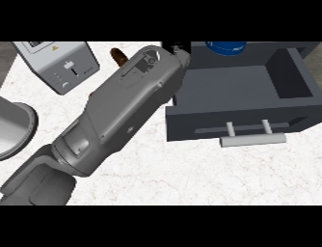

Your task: Pick up the can, place it into the drawer and close the drawer

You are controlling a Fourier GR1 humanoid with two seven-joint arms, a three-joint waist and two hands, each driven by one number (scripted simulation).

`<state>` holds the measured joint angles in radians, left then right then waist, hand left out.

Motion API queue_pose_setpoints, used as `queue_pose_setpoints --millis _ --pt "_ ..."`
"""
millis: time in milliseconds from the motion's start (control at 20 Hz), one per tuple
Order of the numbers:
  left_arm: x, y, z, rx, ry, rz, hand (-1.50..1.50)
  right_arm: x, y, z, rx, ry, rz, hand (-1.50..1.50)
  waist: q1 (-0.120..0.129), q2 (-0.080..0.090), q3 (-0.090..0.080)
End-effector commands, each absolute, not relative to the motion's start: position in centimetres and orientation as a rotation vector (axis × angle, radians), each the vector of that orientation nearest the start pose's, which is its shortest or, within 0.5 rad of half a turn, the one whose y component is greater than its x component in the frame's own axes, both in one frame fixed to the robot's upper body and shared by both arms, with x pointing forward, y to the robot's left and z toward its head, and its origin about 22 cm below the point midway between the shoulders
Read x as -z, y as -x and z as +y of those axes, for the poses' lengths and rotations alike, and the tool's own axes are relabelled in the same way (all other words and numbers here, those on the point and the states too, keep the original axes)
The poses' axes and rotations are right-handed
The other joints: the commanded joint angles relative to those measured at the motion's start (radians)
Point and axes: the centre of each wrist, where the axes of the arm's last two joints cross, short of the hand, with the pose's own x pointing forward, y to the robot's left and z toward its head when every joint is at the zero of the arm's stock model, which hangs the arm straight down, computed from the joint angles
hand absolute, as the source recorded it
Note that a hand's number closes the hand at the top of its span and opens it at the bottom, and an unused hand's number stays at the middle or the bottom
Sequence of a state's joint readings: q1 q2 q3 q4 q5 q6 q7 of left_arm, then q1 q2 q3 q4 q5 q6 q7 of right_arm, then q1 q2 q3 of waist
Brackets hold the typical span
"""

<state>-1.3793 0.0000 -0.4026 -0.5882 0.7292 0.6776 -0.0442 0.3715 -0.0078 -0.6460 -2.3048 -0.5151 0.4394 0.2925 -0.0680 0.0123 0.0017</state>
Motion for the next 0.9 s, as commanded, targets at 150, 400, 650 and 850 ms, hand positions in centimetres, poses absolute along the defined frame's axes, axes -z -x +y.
queue_pose_setpoints --millis 150,400,650,850 --pt "-18.7 -42.6 -0.9 -0.002 0.053 -1.652 1.5 -13.0 -9.1 -35.7 0.105 0.135 -1.79 -1.5 -0.001 0.004 0.0" --pt "-16.7 -41.8 -1.1 -0.018 0.01 -1.641 -1.5 -13.2 -9.0 -34.6 0.116 0.11 -1.816 -1.5 -0.015 0.004 0.0" --pt "-16.5 -42.2 -0.9 -0.037 -0.033 -1.63 -1.5 -13.8 -8.8 -35.3 0.094 0.104 -1.829 -1.5 -0.018 0.003 0.0" --pt "-16.5 -42.1 -1.1 -0.074 -0.066 -1.647 -1.5 -13.6 -9.8 -35.4 0.112 0.129 -1.823 -1.5 -0.021 0.009 0.0"
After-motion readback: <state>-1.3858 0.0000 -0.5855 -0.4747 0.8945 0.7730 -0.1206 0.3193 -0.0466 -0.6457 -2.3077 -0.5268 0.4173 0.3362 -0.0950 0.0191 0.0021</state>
